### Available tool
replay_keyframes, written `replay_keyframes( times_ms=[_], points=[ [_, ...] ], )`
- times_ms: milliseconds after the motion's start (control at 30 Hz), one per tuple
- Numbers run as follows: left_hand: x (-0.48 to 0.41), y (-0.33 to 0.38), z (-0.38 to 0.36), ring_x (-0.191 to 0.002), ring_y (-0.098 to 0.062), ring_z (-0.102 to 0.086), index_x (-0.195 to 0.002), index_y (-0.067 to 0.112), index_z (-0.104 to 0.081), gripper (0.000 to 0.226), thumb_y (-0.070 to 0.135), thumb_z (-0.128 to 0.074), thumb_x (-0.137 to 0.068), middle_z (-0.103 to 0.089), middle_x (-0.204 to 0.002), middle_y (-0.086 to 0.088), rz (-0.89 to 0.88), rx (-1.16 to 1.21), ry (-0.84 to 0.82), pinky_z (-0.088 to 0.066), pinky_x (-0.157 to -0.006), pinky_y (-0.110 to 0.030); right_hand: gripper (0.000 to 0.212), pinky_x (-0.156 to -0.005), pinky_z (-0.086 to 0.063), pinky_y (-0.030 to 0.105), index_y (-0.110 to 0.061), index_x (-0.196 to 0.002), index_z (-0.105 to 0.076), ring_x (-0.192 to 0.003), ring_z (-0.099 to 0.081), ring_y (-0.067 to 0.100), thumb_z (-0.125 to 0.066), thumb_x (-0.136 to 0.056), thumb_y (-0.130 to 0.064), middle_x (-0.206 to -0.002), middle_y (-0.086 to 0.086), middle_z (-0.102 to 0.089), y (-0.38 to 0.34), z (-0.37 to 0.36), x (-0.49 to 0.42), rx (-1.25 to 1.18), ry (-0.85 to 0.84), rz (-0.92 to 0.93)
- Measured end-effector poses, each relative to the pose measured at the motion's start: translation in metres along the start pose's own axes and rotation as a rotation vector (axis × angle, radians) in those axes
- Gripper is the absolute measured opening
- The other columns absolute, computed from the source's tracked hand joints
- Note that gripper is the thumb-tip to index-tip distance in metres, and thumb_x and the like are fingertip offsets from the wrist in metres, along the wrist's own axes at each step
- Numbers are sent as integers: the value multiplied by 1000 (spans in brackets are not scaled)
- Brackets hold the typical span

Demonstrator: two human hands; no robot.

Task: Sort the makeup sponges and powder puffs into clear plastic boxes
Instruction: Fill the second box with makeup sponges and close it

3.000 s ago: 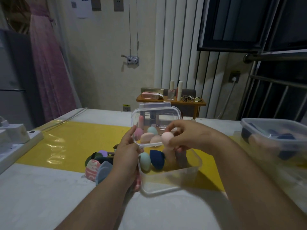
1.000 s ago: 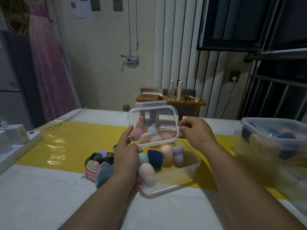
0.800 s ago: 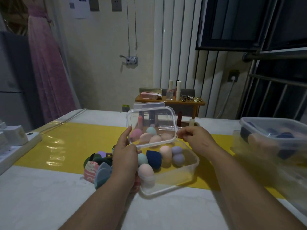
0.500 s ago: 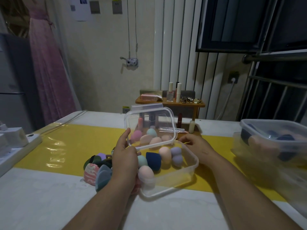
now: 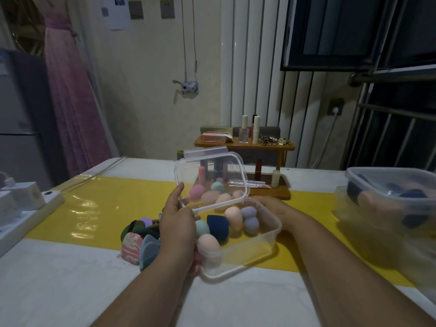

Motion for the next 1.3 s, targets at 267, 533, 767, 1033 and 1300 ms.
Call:
replay_keyframes(
  times_ms=[267, 533, 767, 1033, 1300],
  points=[
    [-1, -1, -2, -118, -26, -54, -133, 45, -53, 75, -10, -38, -85, -50, -139, -2, -3, -37, -34, -55, -87, -40, 25, -89, -51, 32, -20, -108, -72, -102, -62, 17, -70, -87, -9, -110, 1, -69, 11, 25, 17, -248, 413, -19],
    [0, 2, -3, -109, -23, -58, -133, 43, -54, 70, -9, -38, -88, -52, -136, -3, 8, -33, -57, -55, -85, -39, 31, -72, -48, 38, -7, -85, -55, -80, -56, 21, -77, -82, -29, -90, 9, -62, -20, 48, 40, -179, 523, 129],
    [1, 1, -3, -110, -20, -57, -133, 44, -53, 67, -7, -40, -92, -51, -139, -1, 6, -27, -61, -54, -92, -43, 30, -73, -48, 26, -28, -118, -71, -96, -62, 14, -72, -88, -29, -106, -9, -69, -49, 30, 47, -105, 107, 162],
    [0, -1, -3, -116, -26, -56, -135, 44, -52, 68, -6, -41, -90, -52, -140, -2, 8, -29, -74, -55, -90, -46, 27, -74, -62, 32, -20, -101, -64, -81, -73, 17, -78, -79, -13, -99, 1, -69, -69, 17, 63, 124, -200, 76],
    [0, 0, -3, -119, -25, -54, -137, 41, -51, 71, -8, -41, -88, -51, -141, -3, -11, -33, -74, -53, -93, -43, 24, -77, -61, 29, -27, -94, -72, -83, -68, 11, -83, -74, -28, -91, -7, -70, -72, -3, 61, 418, -219, 73]
  ],
)
Point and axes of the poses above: each hand's wrist, its own x-axis away from the middle knuckle, its own z-axis out of the back of the hand, y = z × x, the point moved 4 cm from there along -x, towards the middle knuckle
